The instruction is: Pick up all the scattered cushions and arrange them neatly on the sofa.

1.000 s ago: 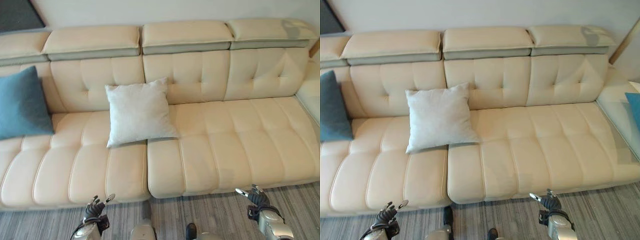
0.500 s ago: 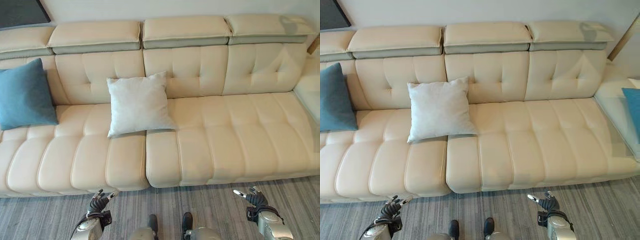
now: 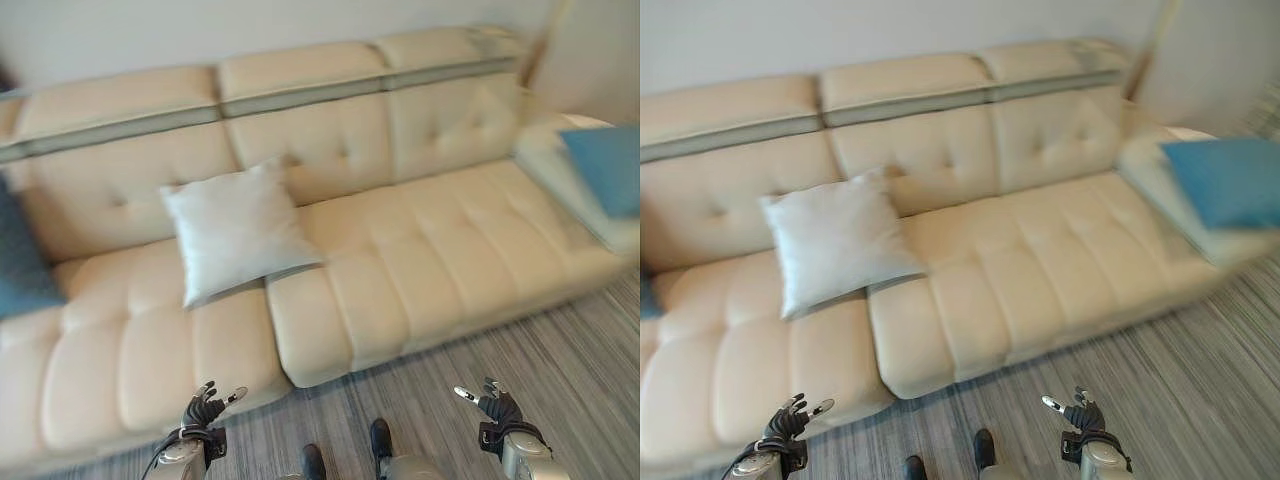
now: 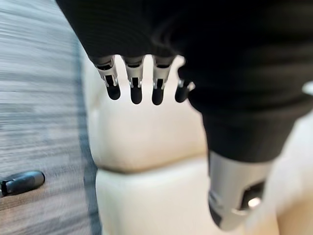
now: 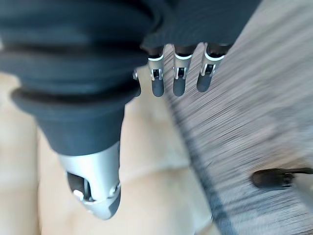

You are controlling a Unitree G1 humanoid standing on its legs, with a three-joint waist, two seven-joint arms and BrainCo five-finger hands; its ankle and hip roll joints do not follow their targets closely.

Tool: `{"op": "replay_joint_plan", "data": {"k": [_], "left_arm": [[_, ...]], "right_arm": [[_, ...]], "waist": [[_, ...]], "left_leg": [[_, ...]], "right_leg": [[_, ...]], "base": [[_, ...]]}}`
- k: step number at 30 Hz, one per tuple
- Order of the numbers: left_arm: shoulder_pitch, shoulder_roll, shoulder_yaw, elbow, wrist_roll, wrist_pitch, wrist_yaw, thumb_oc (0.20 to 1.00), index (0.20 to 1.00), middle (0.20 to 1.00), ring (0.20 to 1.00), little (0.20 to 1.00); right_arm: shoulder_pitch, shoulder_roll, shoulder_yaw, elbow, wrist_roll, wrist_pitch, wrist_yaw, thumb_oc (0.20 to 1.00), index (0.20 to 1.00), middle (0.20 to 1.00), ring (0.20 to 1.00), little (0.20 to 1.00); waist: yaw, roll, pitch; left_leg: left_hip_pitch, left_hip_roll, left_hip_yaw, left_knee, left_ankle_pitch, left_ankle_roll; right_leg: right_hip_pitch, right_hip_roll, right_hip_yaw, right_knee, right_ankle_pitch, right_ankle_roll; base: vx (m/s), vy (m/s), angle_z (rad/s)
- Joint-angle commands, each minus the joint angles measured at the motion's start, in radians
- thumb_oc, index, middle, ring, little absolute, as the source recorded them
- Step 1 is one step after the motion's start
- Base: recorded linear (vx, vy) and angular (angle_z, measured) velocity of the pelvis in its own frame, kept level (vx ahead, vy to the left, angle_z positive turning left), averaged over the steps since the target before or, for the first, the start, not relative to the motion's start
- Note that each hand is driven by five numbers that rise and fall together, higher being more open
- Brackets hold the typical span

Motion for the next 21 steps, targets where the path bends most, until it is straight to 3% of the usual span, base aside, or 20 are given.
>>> {"op": "replay_joint_plan", "data": {"k": [1,2,3,7,8,10,13,15,17,19,20,21], "left_arm": [[-0.039,0.024,0.021,0.001,0.075,-0.03,0.005,1.0,1.0,1.0,1.0,1.0],[-0.04,0.023,0.02,0.001,0.075,-0.03,0.005,1.0,1.0,1.0,1.0,1.0],[-0.04,0.025,0.029,-0.005,0.082,-0.028,0.006,1.0,1.0,1.0,1.0,1.0],[-0.069,0.008,0.018,-0.01,0.106,-0.04,0.012,1.0,1.0,1.0,1.0,1.0],[-0.082,-0.001,0.001,-0.017,0.119,-0.042,0.01,1.0,1.0,1.0,1.0,1.0],[-0.107,-0.01,-0.016,-0.004,0.12,-0.048,0.02,1.0,1.0,1.0,1.0,1.0],[-0.13,-0.014,-0.041,0.007,0.095,-0.061,0.039,1.0,1.0,1.0,1.0,1.0],[-0.127,-0.019,-0.052,-0.007,0.07,-0.07,0.053,1.0,1.0,1.0,1.0,1.0],[-0.105,-0.028,-0.048,-0.031,0.041,-0.078,0.066,1.0,1.0,1.0,1.0,1.0],[-0.07,-0.043,-0.047,-0.052,0.026,-0.077,0.071,1.0,1.0,1.0,1.0,1.0],[-0.052,-0.039,-0.047,-0.042,0.041,-0.07,0.067,1.0,1.0,1.0,1.0,1.0],[-0.042,-0.038,-0.044,-0.041,0.046,-0.068,0.066,1.0,1.0,1.0,1.0,1.0]], "right_arm": [[0.0,-0.044,-0.066,-0.014,-0.017,-0.028,-0.025,1.0,1.0,1.0,1.0,1.0],[0.0,-0.044,-0.067,-0.015,-0.017,-0.028,-0.025,1.0,1.0,1.0,1.0,1.0],[0.005,-0.045,-0.078,-0.016,-0.019,-0.029,-0.025,1.0,1.0,1.0,1.0,1.0],[-0.022,-0.059,-0.103,-0.011,-0.004,-0.043,-0.042,1.0,1.0,1.0,1.0,1.0],[-0.019,-0.058,-0.11,-0.005,0.002,-0.059,-0.051,1.0,1.0,1.0,1.0,1.0],[-0.009,-0.057,-0.12,0.006,0.018,-0.073,-0.067,1.0,1.0,1.0,1.0,1.0],[-0.01,-0.058,-0.099,0.019,0.048,-0.09,-0.076,1.0,1.0,1.0,1.0,1.0],[-0.015,-0.075,-0.07,-0.003,0.04,-0.091,-0.075,1.0,1.0,1.0,1.0,1.0],[-0.026,-0.095,-0.039,-0.009,0.018,-0.081,-0.069,1.0,1.0,1.0,1.0,1.0],[-0.033,-0.106,-0.014,-0.011,-0.004,-0.068,-0.054,1.0,1.0,1.0,1.0,1.0],[-0.028,-0.11,-0.013,0.002,-0.01,-0.067,-0.05,1.0,1.0,1.0,1.0,1.0],[-0.028,-0.114,-0.011,0.002,-0.018,-0.067,-0.049,1.0,1.0,1.0,1.0,1.0]], "waist": [[0.007,0.034,0.019],[0.006,0.035,0.02],[0.012,0.036,0.02],[0.009,0.03,0.004],[-0.004,0.03,-0.014],[-0.016,0.032,-0.018],[-0.023,0.025,-0.016],[0.002,0.024,0.001],[0.033,0.02,0.013],[0.08,0.01,0.02],[0.102,-0.002,0.019],[0.114,0.0,0.015]], "left_leg": [[0.036,0.018,0.043,0.002,-0.107,-0.066],[0.037,0.019,0.042,0.002,-0.107,-0.066],[0.043,0.027,0.083,0.002,-0.103,-0.071],[0.095,0.03,0.238,0.002,-0.108,-0.071],[0.117,0.035,0.279,0.005,-0.107,-0.081],[0.116,0.069,0.292,0.074,-0.112,-0.107],[0.101,0.204,0.31,0.342,-0.01,-0.193],[0.065,0.23,0.205,0.478,0.03,-0.205],[0.001,0.196,0.036,0.561,0.004,-0.172],[-0.104,0.065,-0.186,0.494,-0.094,-0.107],[-0.175,-0.02,-0.313,0.377,-0.113,-0.078],[-0.193,-0.053,-0.386,0.275,-0.078,-0.084]], "right_leg": [[-0.004,-0.068,-0.308,0.132,-0.151,-0.02],[-0.004,-0.069,-0.31,0.135,-0.153,-0.02],[0.004,-0.094,-0.418,0.142,-0.154,-0.026],[0.028,-0.141,-0.61,0.113,-0.115,-0.008],[0.045,-0.131,-0.605,0.074,-0.12,-0.01],[0.054,-0.119,-0.57,0.075,-0.146,-0.022],[0.115,-0.064,-0.519,0.051,-0.214,-0.075],[0.146,-0.028,-0.461,0.033,-0.243,-0.107],[0.164,-0.009,-0.397,0.016,-0.254,-0.126],[0.18,-0.005,-0.295,0.013,-0.252,-0.116],[0.188,-0.011,-0.255,0.021,-0.259,-0.118],[0.196,0.0,-0.234,0.013,-0.264,-0.118]], "base": [[-0.15,-0.069,-1.86],[-0.1,-0.081,-1.69],[-0.05,-0.068,-1.84],[0.06,-0.173,-2.24],[0.26,-0.441,-2.18],[0.29,-0.486,-1.39],[0.36,-0.506,-0.69],[0.29,-0.338,-0.83],[0.21,-0.159,-1.48],[0.39,-0.095,-1.79],[0.52,-0.114,-2.04],[0.34,-0.053,-1.36]]}}
